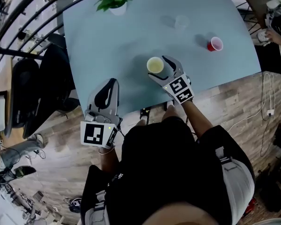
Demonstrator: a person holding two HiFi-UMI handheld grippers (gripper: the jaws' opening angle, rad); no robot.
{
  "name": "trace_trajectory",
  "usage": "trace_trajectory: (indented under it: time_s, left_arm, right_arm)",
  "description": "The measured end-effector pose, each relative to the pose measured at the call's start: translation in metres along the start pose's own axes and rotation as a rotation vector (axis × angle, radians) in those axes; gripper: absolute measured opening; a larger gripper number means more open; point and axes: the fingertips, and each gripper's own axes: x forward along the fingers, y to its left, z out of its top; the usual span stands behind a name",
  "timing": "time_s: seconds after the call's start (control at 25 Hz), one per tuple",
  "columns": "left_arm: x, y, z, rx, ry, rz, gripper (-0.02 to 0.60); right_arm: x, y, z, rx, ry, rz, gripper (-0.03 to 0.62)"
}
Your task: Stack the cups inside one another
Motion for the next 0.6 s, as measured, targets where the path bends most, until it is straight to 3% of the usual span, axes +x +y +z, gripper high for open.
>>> trace_trajectory:
  time_s: [0.36, 0.6]
  left_arm:
    - [-0.015, 0.007, -0.003, -0.014, 0.011, 0.081, 0.009]
    - [-0.008, 0.003, -0.007, -0.021, 0.024, 0.078, 0.009]
  right_arm:
    - [0.018, 0.001, -0.01, -0.011, 0.029, 0.024, 0.364]
    - [0.013, -0.004, -0.006, 0.02, 0.013, 0.031, 0.36]
